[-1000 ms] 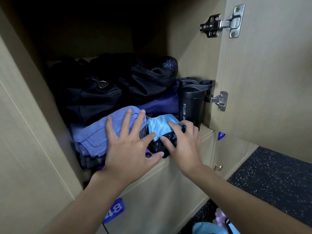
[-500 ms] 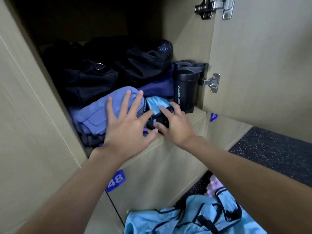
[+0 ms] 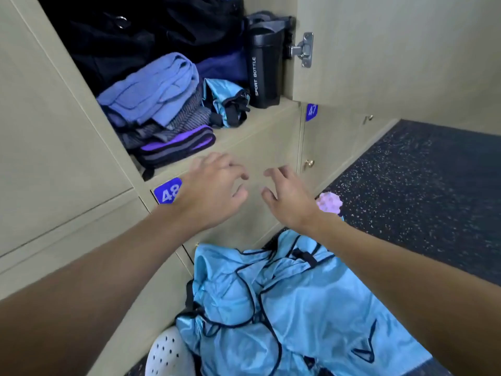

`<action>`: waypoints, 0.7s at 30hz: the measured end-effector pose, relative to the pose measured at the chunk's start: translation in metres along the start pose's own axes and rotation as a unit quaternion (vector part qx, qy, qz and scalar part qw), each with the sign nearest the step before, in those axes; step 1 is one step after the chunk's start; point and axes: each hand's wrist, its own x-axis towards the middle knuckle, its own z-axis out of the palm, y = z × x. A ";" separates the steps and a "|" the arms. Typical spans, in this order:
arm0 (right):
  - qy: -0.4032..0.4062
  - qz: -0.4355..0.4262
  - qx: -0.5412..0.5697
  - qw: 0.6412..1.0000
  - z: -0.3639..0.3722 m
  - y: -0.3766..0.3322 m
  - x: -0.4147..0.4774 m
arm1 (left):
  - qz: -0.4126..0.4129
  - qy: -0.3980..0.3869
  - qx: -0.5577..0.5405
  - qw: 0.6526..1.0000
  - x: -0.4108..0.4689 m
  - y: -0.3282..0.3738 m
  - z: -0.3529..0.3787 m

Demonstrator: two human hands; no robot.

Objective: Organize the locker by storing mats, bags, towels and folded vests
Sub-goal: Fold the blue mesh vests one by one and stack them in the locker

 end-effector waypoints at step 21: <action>-0.171 0.204 -0.054 0.962 0.074 0.167 -0.151 | -0.055 -0.251 -0.167 0.952 -0.063 0.091 0.216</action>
